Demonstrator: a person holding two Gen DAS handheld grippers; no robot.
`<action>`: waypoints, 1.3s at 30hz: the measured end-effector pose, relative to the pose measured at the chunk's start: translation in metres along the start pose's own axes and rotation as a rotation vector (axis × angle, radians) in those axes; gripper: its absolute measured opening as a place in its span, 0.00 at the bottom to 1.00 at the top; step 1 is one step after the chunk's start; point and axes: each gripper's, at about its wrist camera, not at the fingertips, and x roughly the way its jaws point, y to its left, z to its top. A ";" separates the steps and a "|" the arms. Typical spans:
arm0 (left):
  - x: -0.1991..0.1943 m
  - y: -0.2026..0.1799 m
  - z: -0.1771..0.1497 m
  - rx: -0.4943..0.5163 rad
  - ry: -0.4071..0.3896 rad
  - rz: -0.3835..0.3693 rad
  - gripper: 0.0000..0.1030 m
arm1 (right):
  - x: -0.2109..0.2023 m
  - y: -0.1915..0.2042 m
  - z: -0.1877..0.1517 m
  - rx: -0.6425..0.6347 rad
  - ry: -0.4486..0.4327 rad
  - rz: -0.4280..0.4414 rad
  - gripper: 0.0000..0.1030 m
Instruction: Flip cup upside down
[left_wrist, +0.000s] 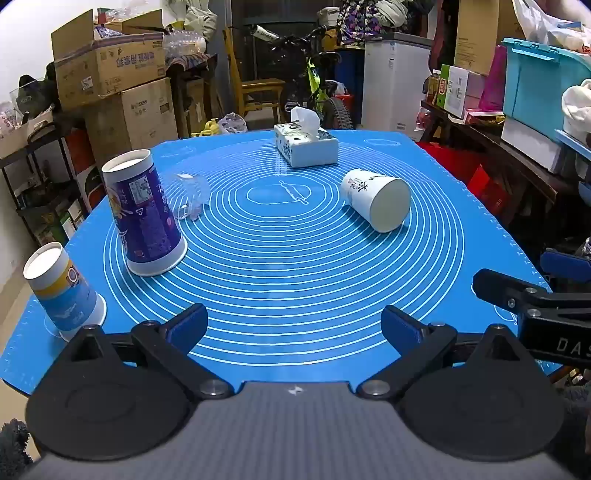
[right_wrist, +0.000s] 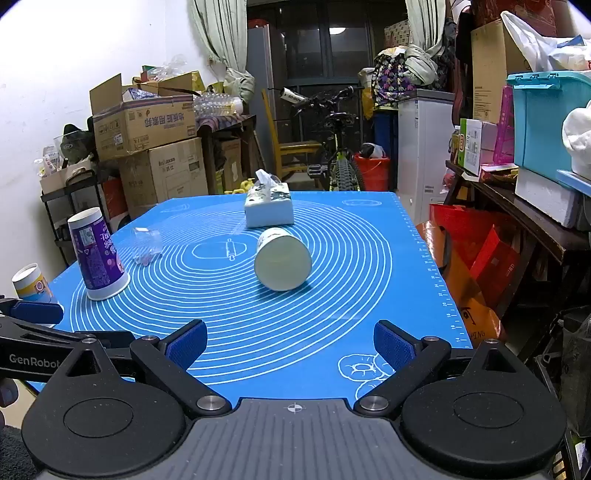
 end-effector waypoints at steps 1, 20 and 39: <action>0.000 0.000 0.000 0.002 0.001 -0.001 0.96 | 0.000 0.000 0.000 0.000 0.000 0.000 0.94; 0.000 0.000 0.000 0.007 0.002 0.006 0.96 | -0.001 0.000 -0.001 -0.002 0.003 -0.001 0.94; 0.005 -0.003 0.003 0.009 0.000 0.006 0.96 | 0.002 0.001 0.001 0.000 0.004 0.002 0.94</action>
